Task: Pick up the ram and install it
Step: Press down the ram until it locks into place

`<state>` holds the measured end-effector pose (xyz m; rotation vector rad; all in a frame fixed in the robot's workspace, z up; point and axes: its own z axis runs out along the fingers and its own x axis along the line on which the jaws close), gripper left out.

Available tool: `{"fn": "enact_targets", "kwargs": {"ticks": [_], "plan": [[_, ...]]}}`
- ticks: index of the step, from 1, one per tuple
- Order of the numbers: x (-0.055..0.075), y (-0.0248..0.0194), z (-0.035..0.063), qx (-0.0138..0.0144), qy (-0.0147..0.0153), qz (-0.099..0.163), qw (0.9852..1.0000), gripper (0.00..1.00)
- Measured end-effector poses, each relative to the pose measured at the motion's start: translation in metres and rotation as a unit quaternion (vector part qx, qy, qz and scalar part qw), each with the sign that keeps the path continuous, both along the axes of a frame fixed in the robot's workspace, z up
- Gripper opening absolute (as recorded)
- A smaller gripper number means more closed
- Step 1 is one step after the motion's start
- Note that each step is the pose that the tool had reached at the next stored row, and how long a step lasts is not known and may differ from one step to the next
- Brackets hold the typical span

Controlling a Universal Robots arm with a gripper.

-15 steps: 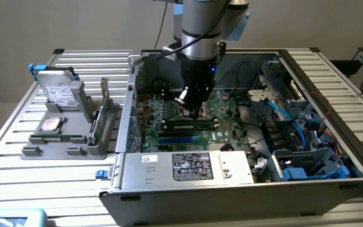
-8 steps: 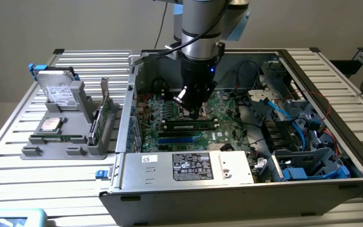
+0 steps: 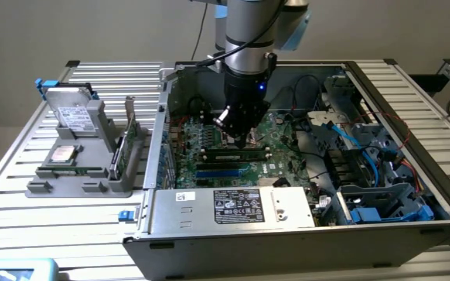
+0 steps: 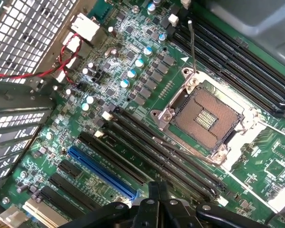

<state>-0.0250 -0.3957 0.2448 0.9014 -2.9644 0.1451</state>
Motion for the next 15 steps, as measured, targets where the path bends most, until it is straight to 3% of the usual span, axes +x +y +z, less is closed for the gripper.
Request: {"fn": "enact_targets", "kwargs": {"ticks": [5, 8, 9, 15], "plan": [[0.0000, 0.0000, 0.0000, -0.0004, -0.0010, -0.031, 0.9995, 0.11], [0.0000, 0.0000, 0.0000, -0.0009, -0.0029, -0.083, 0.9965, 0.11], [0.0000, 0.0000, -0.0001, -0.0011, -0.0037, -0.103, 0.9947, 0.11], [0.0000, 0.0001, -0.0001, -0.0014, -0.0051, -0.143, 0.9897, 0.11]]}}
